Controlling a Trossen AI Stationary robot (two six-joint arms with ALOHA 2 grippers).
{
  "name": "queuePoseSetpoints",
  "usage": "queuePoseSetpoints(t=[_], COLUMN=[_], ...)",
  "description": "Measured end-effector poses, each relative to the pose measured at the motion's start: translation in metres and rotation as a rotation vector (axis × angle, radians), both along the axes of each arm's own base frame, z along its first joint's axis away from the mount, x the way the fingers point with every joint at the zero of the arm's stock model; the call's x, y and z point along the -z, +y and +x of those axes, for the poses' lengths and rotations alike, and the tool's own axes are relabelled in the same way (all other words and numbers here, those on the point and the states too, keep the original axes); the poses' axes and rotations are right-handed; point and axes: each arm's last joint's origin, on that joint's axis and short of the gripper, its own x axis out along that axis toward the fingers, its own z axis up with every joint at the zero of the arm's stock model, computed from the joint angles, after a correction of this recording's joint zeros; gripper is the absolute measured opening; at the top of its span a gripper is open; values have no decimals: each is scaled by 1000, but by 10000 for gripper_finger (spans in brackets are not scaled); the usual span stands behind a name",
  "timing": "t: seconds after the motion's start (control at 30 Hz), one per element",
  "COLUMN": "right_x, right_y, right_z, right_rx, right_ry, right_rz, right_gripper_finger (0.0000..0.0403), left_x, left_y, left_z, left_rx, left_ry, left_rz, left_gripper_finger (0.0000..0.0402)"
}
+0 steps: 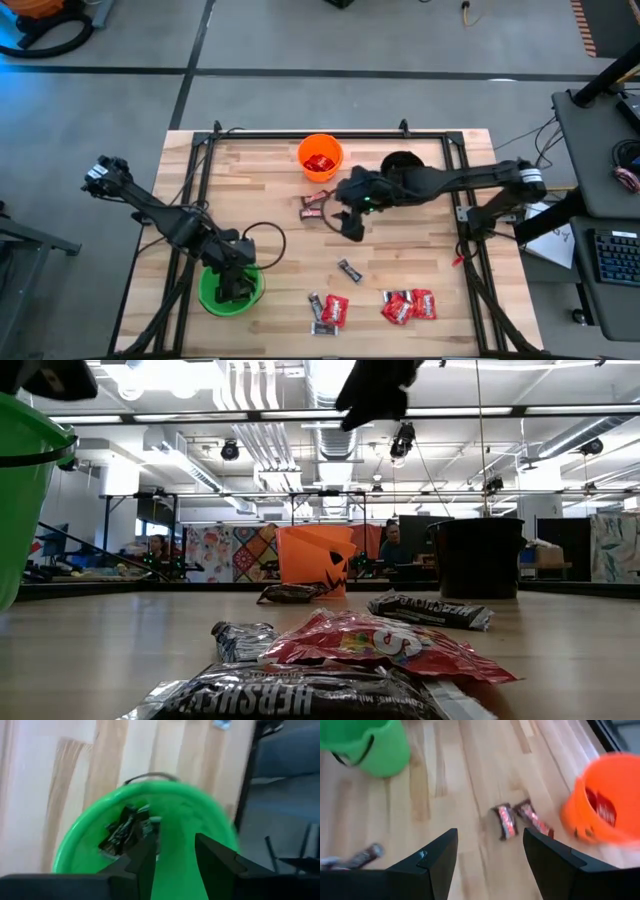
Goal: Sort candy
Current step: Put the brown chocolate into the black bucket
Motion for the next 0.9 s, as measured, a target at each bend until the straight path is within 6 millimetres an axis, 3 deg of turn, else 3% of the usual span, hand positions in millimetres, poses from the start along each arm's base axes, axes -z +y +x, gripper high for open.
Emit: queuePoseSetpoints(t=[0.27,0.5,0.67,0.9], right_x=[60,109,132,158], right_y=[-12,-26,-35,-43], right_z=[51,69,78,88], right_rx=[-73,-54,-41,-47], right_ry=[51,160,193,201], right_rz=[-144,-152,-149,-153], right_gripper_finger=[219,219,219,219], left_x=[-49,-89,-103,-106], left_y=[-1,3,7,10], left_z=[4,2,1,-1], left_rx=[-37,-105,-112,-122], left_ry=[-132,-303,-389,-394], left_rz=[-67,-6,55,108], left_gripper_finger=[115,115,115,115])
